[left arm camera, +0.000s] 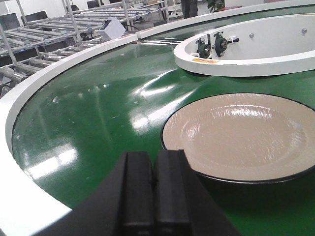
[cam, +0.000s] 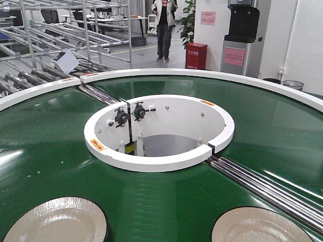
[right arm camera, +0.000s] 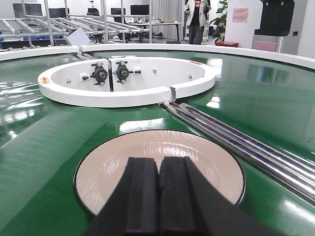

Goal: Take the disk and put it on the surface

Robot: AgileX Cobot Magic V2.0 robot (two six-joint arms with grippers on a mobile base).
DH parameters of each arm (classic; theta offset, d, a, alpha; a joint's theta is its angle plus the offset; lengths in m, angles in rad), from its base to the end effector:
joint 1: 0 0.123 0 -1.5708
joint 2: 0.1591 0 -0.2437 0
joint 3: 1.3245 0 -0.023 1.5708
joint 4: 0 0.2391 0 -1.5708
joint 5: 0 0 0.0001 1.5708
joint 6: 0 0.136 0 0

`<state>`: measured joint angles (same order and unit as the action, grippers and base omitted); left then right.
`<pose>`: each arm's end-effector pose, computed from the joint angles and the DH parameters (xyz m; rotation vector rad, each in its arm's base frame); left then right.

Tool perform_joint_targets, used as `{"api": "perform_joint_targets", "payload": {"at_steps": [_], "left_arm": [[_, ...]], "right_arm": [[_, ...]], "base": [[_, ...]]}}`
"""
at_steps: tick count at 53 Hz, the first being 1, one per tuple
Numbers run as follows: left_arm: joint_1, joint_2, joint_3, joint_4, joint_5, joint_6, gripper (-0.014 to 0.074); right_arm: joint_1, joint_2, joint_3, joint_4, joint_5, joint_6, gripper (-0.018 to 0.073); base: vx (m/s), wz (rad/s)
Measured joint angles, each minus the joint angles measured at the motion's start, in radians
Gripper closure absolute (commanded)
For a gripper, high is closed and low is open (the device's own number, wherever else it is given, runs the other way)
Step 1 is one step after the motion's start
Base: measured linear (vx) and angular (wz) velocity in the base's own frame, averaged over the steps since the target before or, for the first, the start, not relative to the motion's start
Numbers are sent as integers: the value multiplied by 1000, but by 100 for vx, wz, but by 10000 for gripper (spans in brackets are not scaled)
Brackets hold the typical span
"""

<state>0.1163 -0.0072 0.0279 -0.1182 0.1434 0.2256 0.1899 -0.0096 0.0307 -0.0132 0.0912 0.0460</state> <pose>0.1311 0.0130 0.1883 0.0065 1.6490 0.1577 0.1297 0.0248 0.1945 -0.1245 1.5937 0.1723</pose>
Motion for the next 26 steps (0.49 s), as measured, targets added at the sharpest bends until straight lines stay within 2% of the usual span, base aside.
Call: {"api": "perform_joint_targets", "payload": {"at_steps": [26], "left_arm": [[0, 0, 0, 0, 0, 0, 598]], "right_arm": [[0, 0, 0, 0, 0, 0, 568]], "base": [[0, 0]]}}
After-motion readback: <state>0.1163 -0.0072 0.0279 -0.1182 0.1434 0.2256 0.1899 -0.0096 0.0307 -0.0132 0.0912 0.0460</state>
